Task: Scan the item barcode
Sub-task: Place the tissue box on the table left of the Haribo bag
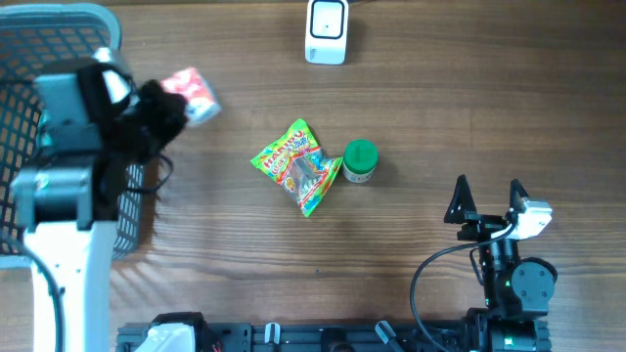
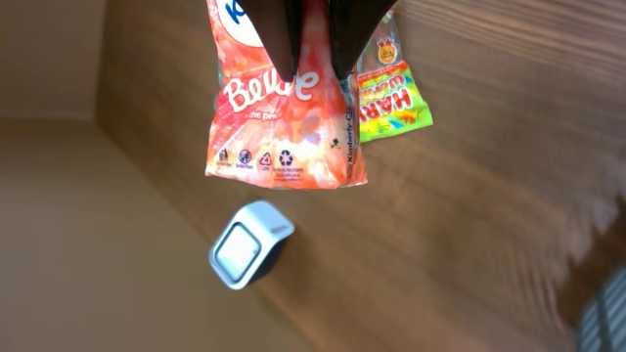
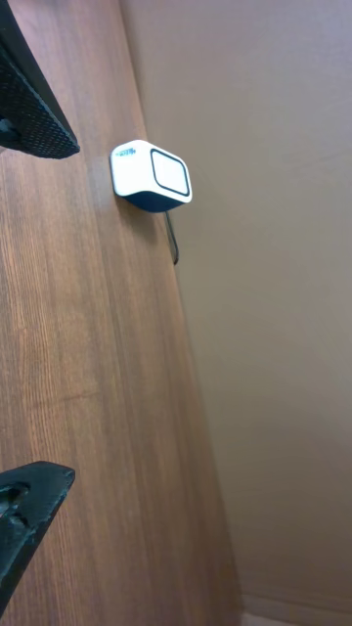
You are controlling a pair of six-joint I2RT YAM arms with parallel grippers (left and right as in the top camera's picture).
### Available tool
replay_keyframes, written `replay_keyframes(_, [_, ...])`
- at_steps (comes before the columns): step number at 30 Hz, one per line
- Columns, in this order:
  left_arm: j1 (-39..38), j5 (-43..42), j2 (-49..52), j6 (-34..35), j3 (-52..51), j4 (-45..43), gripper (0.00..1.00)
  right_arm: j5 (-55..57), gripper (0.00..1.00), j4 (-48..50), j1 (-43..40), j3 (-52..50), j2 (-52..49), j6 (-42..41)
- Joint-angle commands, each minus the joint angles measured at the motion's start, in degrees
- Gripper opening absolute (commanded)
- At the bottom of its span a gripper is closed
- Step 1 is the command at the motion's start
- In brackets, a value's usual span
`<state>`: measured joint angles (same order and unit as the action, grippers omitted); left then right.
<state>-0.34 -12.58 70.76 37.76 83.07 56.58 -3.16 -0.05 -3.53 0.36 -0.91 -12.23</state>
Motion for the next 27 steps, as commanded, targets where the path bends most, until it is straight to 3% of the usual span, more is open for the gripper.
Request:
replay_keyframes(1, [-9.60, 11.93, 4.28, 13.07, -3.21, 0.04, 0.04, 0.55, 1.00, 0.13, 0.20, -0.07, 0.11, 0.63])
replay_keyframes(7, [-17.81, 19.37, 9.84, 29.29, -10.58, -1.11, 0.04, 0.55, 1.00, 0.13, 0.20, -0.07, 0.11, 0.63])
replay_keyframes(13, [-20.37, 19.74, 14.16, 44.28, -25.92, -11.93, 0.04, 0.55, 1.00, 0.13, 0.20, -0.07, 0.11, 0.63])
replay_keyframes(21, [-20.83, 20.50, 14.53, 49.72, -34.23, -15.93, 0.04, 0.55, 1.00, 0.13, 0.20, -0.07, 0.11, 0.63])
replay_keyframes(24, [-21.11, 17.92, 14.43, 48.81, -34.27, -17.38, 0.28, 0.55, 1.00, 0.13, 0.20, -0.07, 0.11, 0.63])
replay_keyframes(25, [-21.35, 17.22, 14.29, 47.67, -34.27, -18.58, 0.46, 0.55, 1.00, 0.13, 0.20, -0.07, 0.11, 0.66])
replay_keyframes(26, [-21.64, 16.76, 13.94, 46.60, -34.12, -19.65, 0.56, 0.55, 1.00, 0.13, 0.20, -0.07, 0.11, 0.61])
replay_keyframes(27, [-21.68, 16.63, 13.51, 46.23, -33.64, -19.96, 0.77, 0.55, 1.00, 0.13, 0.20, -0.07, 0.11, 0.63])
